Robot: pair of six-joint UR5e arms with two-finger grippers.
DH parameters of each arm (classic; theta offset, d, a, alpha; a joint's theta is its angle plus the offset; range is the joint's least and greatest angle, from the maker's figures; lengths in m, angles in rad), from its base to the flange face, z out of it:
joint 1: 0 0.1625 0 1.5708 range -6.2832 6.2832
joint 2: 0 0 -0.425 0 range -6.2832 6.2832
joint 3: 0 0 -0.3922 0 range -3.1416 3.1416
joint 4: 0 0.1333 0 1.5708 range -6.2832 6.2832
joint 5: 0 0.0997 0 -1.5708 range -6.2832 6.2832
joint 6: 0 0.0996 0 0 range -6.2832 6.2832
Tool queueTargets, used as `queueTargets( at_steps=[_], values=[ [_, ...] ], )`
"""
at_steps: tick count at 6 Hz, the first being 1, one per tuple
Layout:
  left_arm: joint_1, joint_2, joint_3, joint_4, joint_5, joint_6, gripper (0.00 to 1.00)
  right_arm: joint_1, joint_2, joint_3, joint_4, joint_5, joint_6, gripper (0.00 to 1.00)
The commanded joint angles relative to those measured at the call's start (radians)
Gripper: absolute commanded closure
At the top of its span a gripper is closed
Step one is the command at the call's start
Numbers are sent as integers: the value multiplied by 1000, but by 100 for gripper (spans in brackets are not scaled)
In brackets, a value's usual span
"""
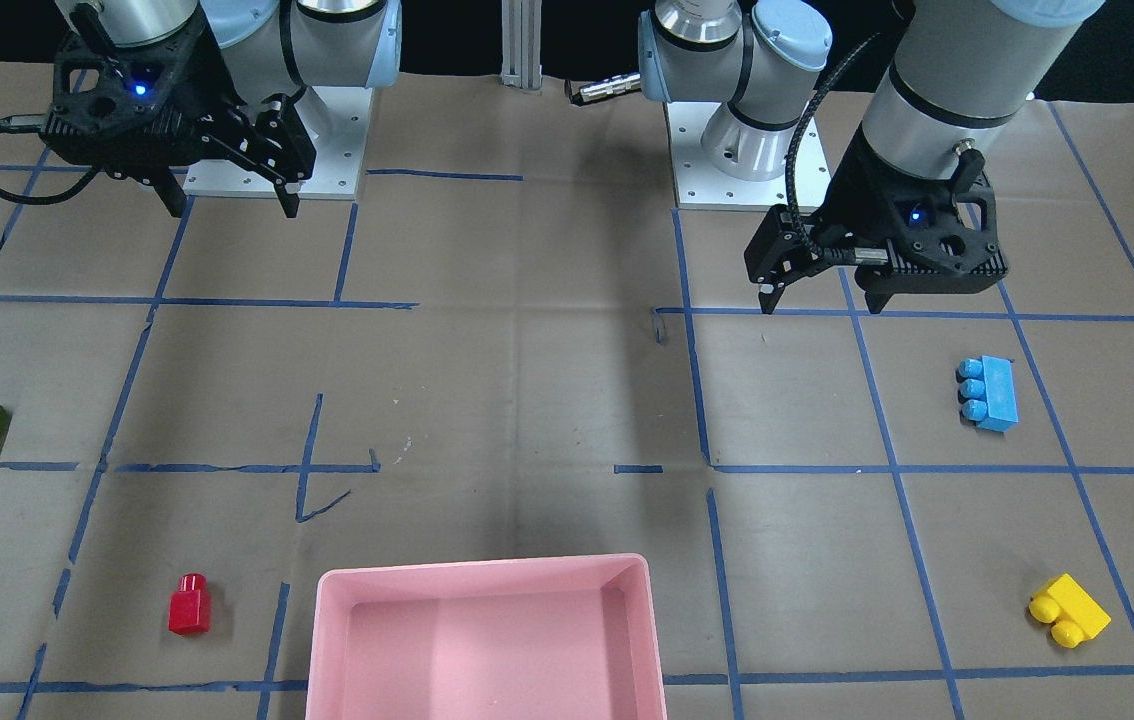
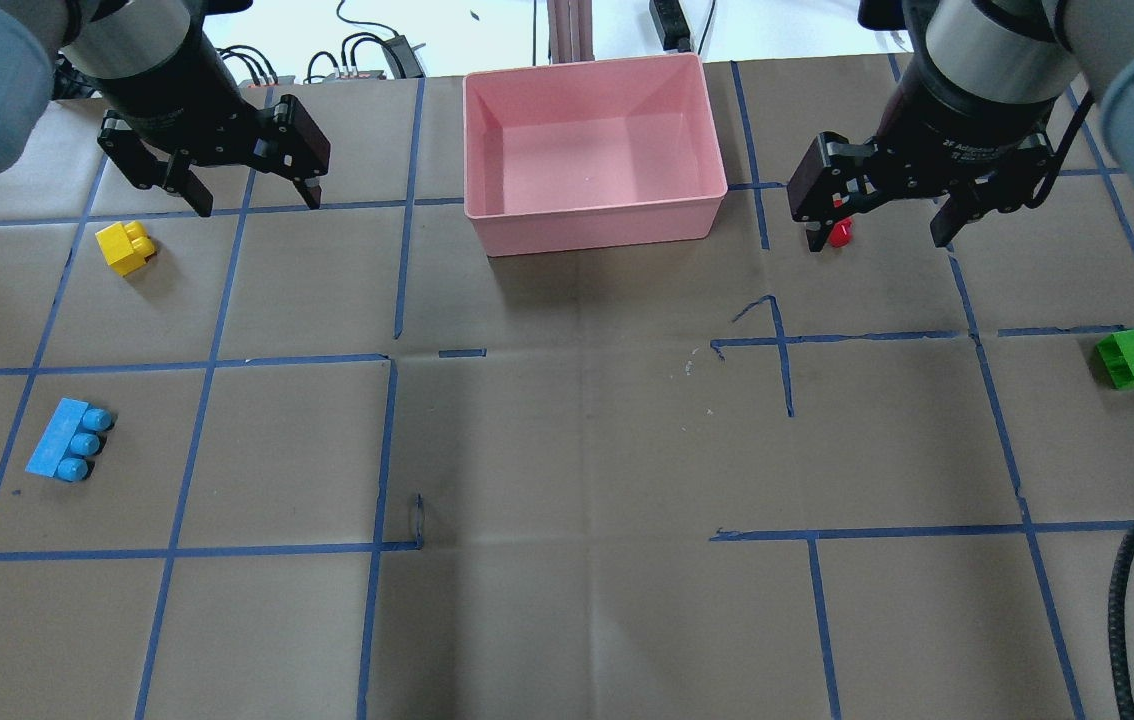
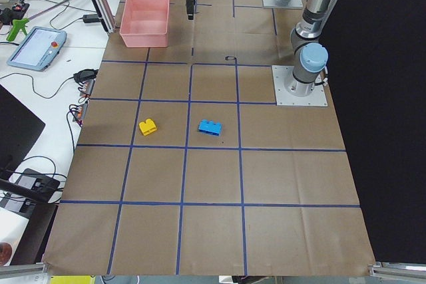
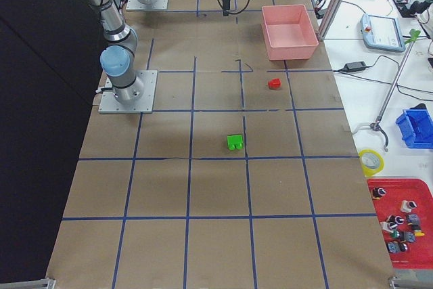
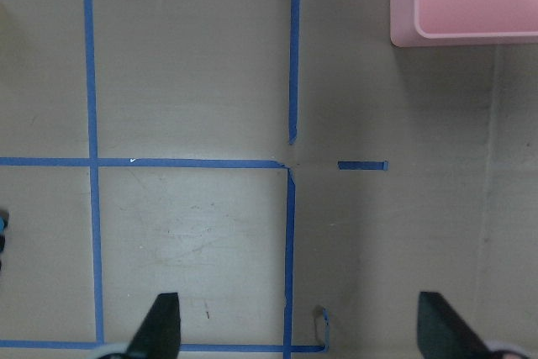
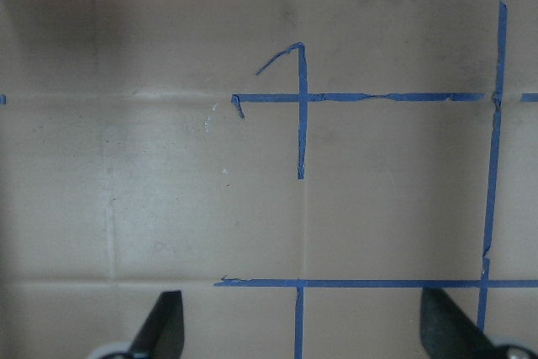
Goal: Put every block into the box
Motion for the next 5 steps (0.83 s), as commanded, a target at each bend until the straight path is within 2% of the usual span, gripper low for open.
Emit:
queueTargets(
  at_steps=[1,5],
  values=[
    [0,9,-3,-1,0,-3,0,1,7,9,-8,0,0,0],
    [6,14,-3,0,5,14,0,-1,10,14,-8,0,0,0]
  ],
)
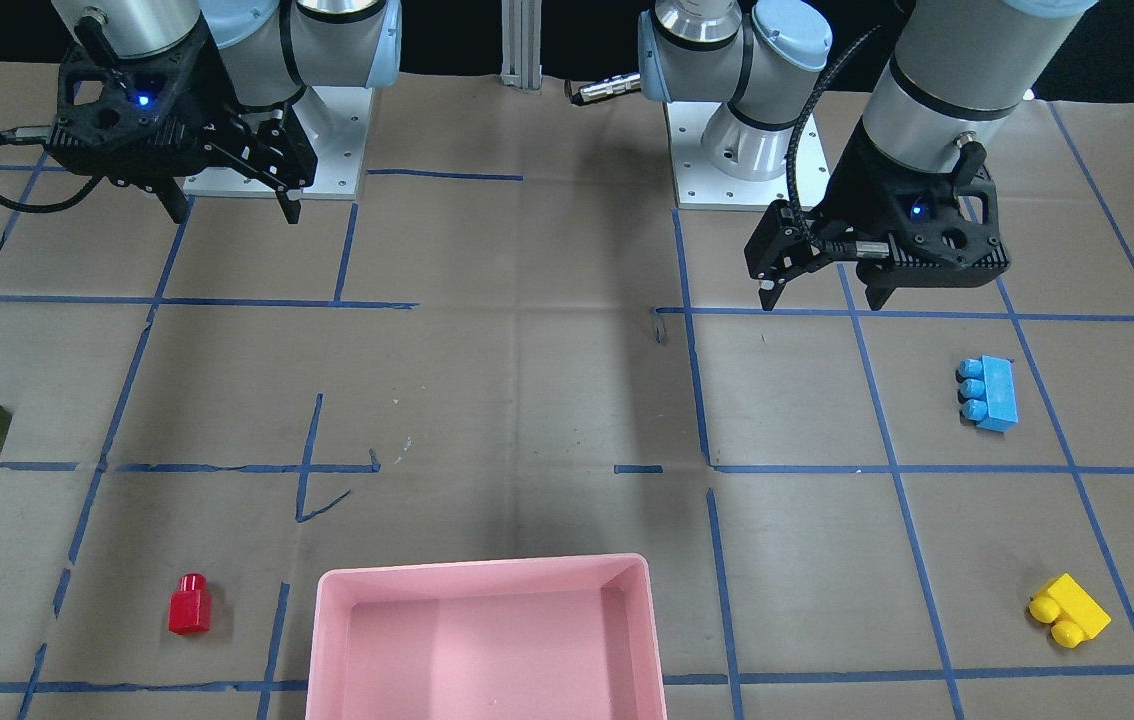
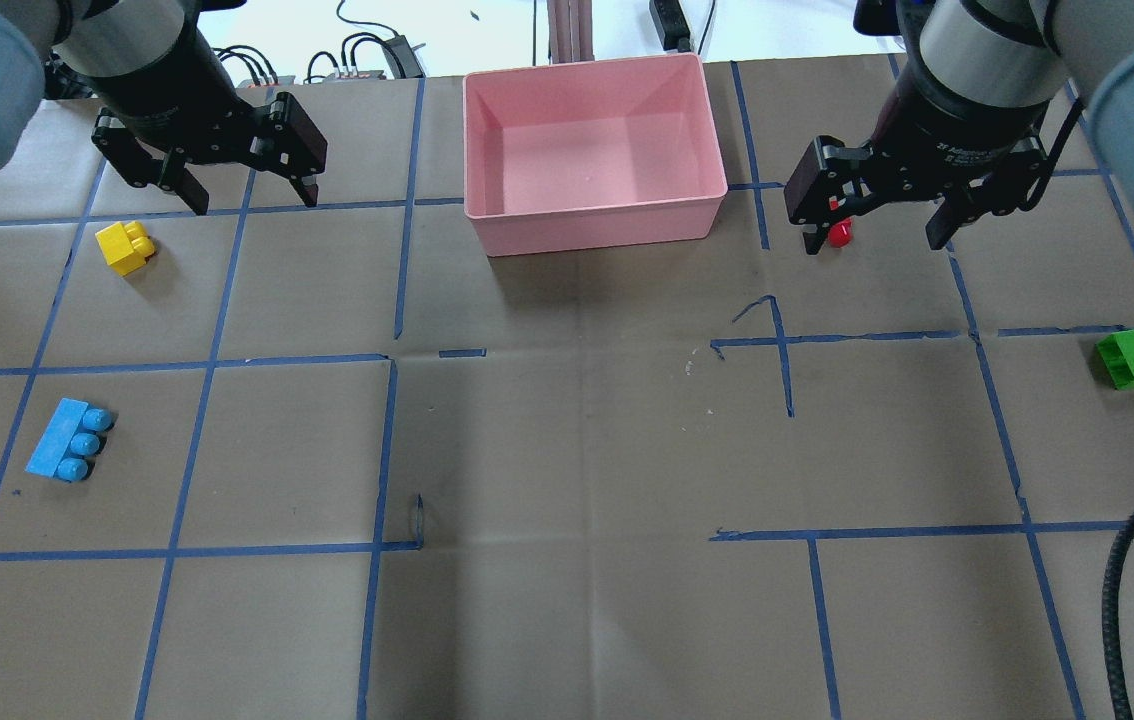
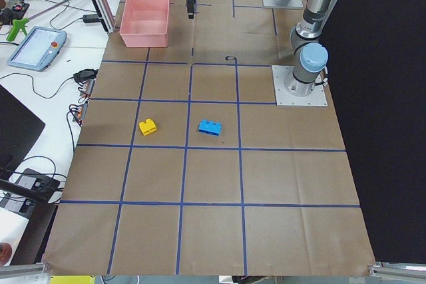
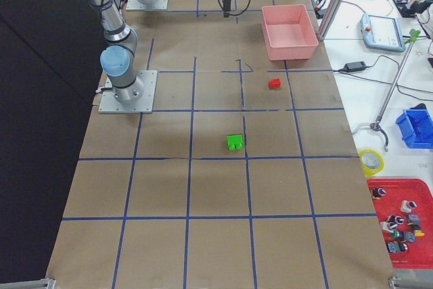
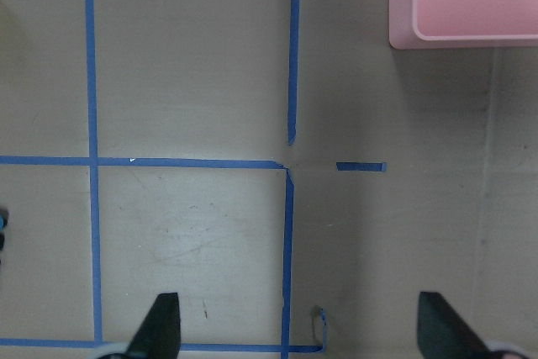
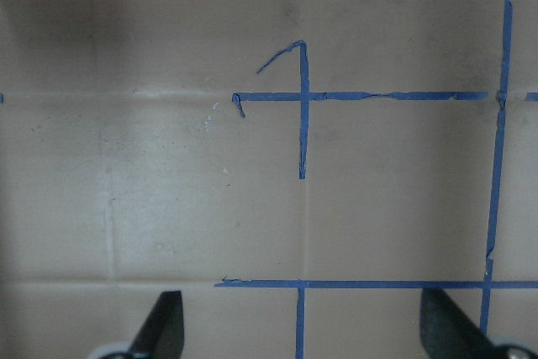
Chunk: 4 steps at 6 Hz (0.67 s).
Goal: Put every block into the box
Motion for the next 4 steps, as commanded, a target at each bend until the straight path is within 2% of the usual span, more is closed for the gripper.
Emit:
queueTargets(
  at_steps=[1,4],
  values=[
    [29,4,-6,0,6,32,0,0,2,7,-2,0,-1,0],
    [350,37,-84,0,2,472,0,0,3,11,-2,0,-6,0]
  ],
)
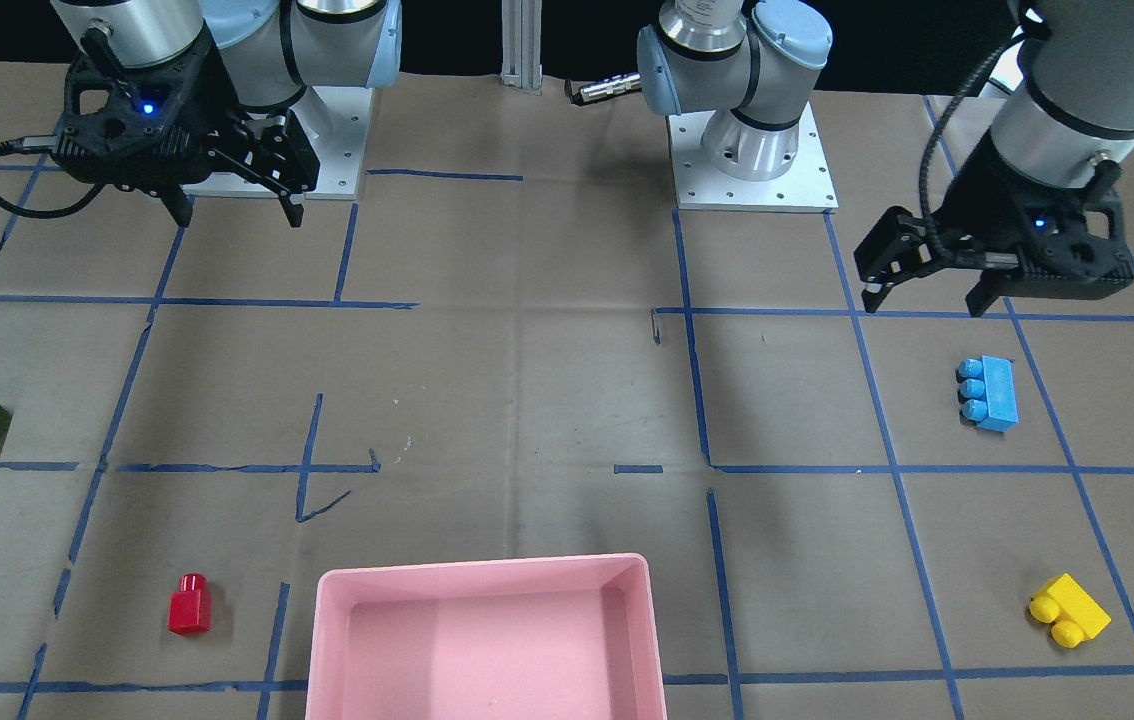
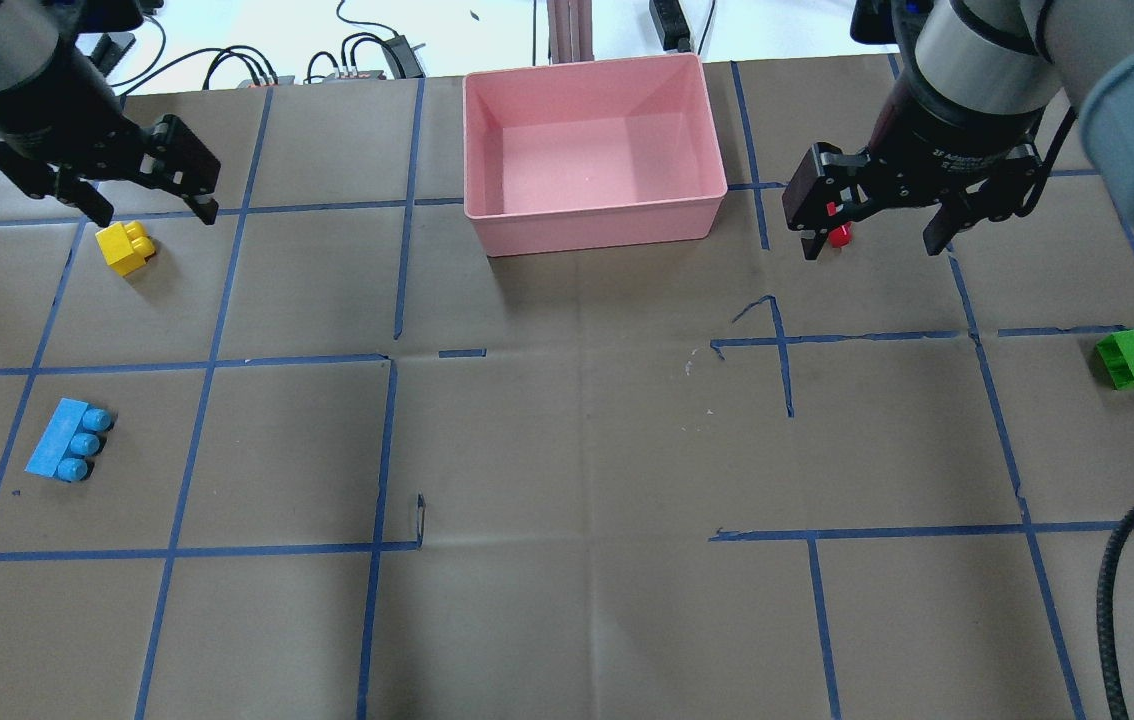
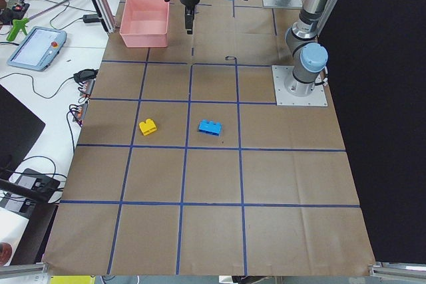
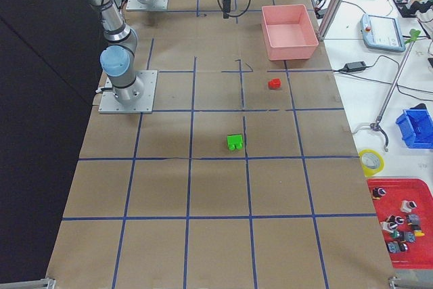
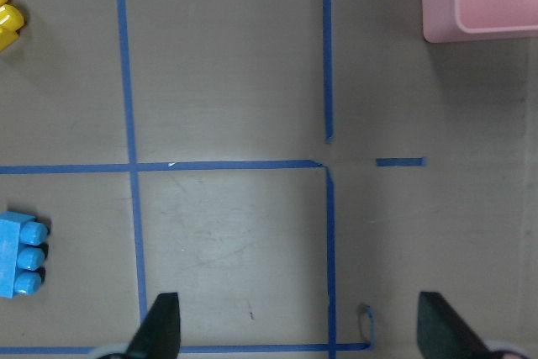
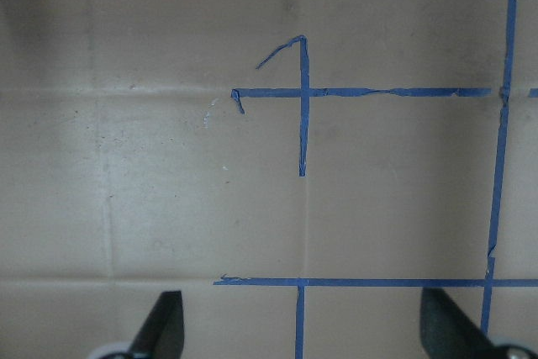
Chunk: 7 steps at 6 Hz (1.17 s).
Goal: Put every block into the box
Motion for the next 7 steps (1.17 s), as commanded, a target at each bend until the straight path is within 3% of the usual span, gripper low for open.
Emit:
queueTargets(
  at_steps=[1,4,5,7],
  values=[
    [183,28,-30,-13,10,289,0,-2,10,9,0,-1,-3,0],
    [534,34,-91,0,8,739,1,-64,-1,23,0,-14,-156,0],
    [576,34,-134,3,7,780,1,-153,-2,24,17,-19,-371,1],
    [576,5,-241,171,-1,773,1,-392,-14,26,29,-15,-653,1]
  ],
)
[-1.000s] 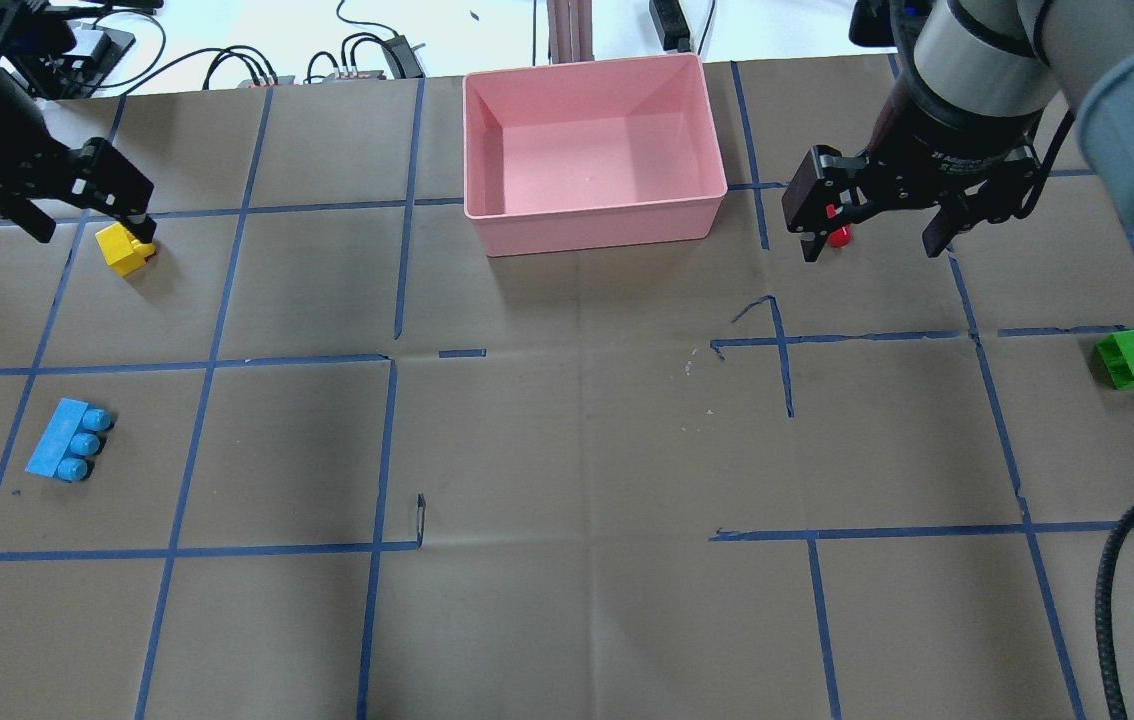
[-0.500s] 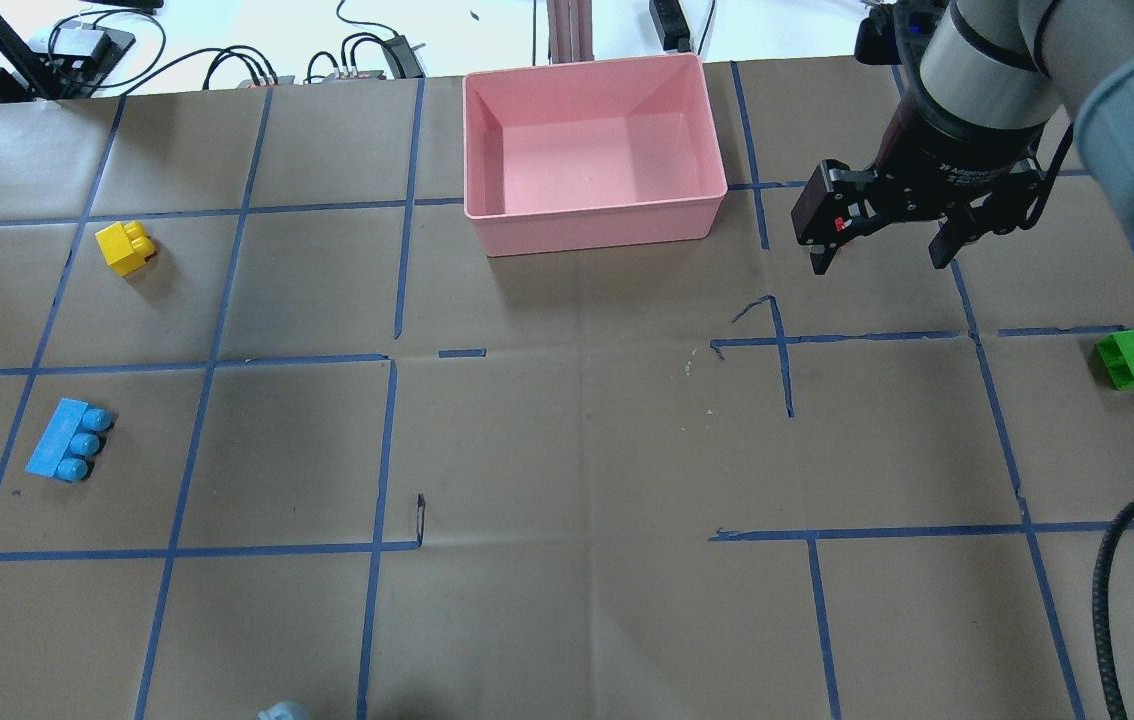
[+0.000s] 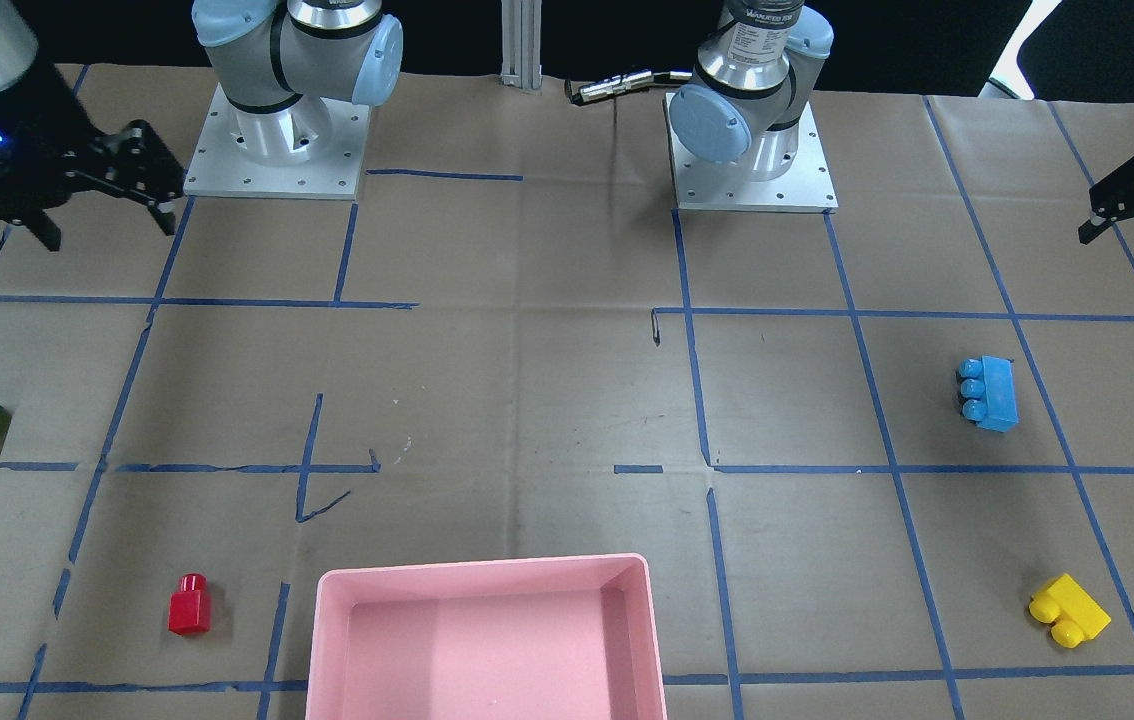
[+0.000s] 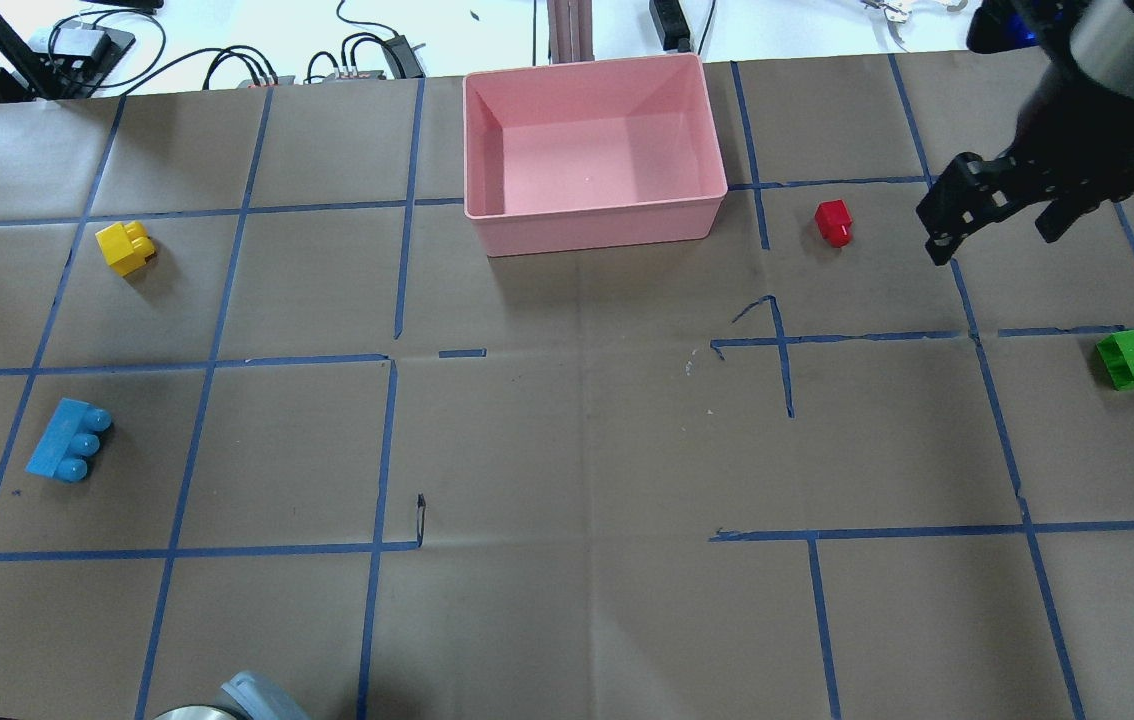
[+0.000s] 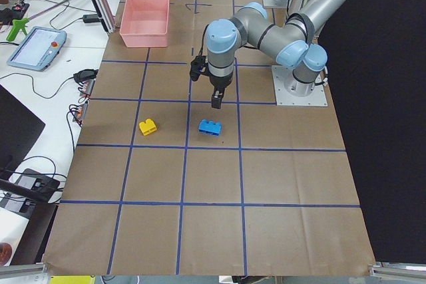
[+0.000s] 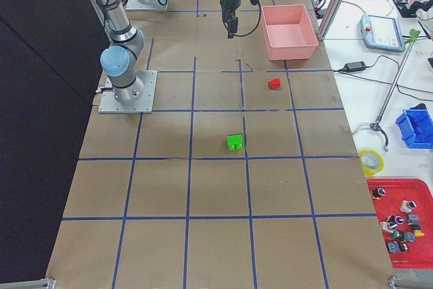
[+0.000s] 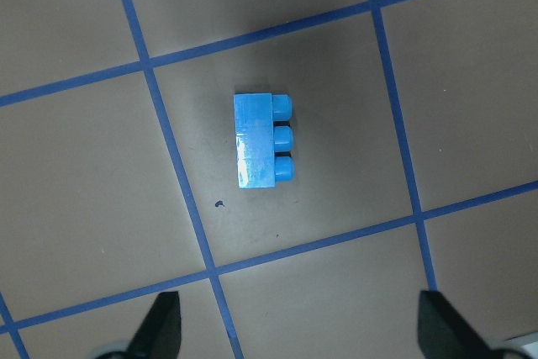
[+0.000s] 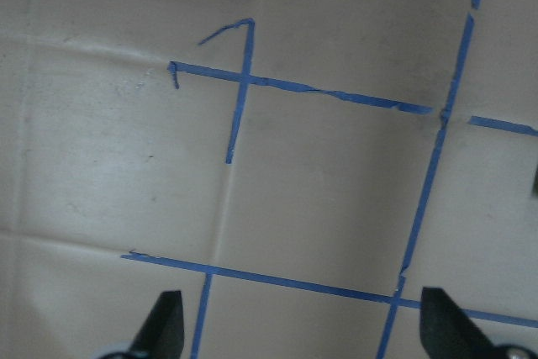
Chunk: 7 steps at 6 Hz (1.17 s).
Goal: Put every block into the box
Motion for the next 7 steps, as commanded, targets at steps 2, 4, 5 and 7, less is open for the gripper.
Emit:
queueTargets(
  at_steps=[2,4,5,7],
  values=[
    [1,-48,-223,348,-3,-56,1,-312,3,4,74,10,-287,1],
    [-6,-109,-270,451,-63,-100,1,-350,19,39,5,10,-364,0],
    [-10,-172,-272,521,-81,-108,1,-370,61,71,-83,1,-364,0],
    [-39,-260,-273,613,-104,-114,1,-460,163,184,-277,14,-366,0]
  ],
)
